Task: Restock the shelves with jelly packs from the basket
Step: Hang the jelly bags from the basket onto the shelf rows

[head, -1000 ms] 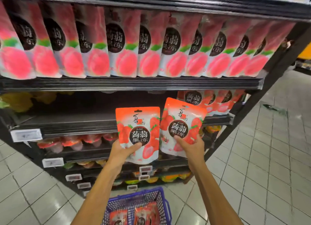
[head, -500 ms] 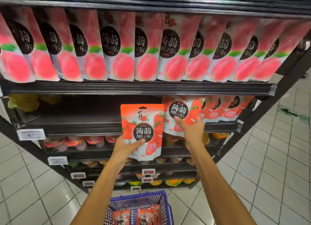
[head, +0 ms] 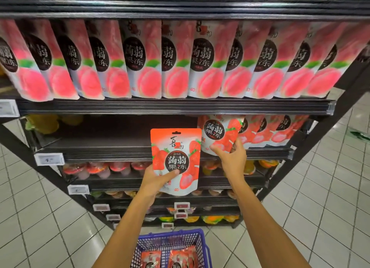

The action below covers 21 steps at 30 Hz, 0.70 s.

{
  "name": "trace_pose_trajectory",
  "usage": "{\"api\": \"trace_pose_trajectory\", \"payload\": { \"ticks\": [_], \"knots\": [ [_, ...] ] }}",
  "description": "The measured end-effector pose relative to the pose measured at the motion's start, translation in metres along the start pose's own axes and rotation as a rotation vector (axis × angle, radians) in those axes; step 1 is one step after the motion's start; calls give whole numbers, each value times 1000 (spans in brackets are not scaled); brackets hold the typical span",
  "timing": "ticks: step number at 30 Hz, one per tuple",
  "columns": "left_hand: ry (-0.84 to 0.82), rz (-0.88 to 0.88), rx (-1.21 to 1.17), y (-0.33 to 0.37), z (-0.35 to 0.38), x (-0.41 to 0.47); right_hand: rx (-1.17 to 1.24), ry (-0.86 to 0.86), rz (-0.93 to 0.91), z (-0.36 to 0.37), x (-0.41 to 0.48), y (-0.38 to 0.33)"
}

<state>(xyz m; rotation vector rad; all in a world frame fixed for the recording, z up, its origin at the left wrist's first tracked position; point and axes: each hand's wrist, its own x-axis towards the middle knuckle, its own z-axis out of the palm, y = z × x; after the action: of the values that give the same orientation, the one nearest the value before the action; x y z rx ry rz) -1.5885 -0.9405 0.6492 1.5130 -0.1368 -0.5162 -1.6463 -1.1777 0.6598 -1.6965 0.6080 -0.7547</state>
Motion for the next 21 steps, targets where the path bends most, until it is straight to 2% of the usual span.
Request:
{"api": "trace_pose_trajectory", "payload": {
  "ticks": [7, 14, 21],
  "knots": [
    [4, -4, 5, -2, 7, 3, -127, 63, -25, 0, -10, 5],
    [2, 10, -20, 4, 14, 3, -307, 130, 68, 6, 8, 6],
    [-5, 12, -17, 5, 26, 8, -248, 222, -10, 13, 8, 5]
  ]
}}
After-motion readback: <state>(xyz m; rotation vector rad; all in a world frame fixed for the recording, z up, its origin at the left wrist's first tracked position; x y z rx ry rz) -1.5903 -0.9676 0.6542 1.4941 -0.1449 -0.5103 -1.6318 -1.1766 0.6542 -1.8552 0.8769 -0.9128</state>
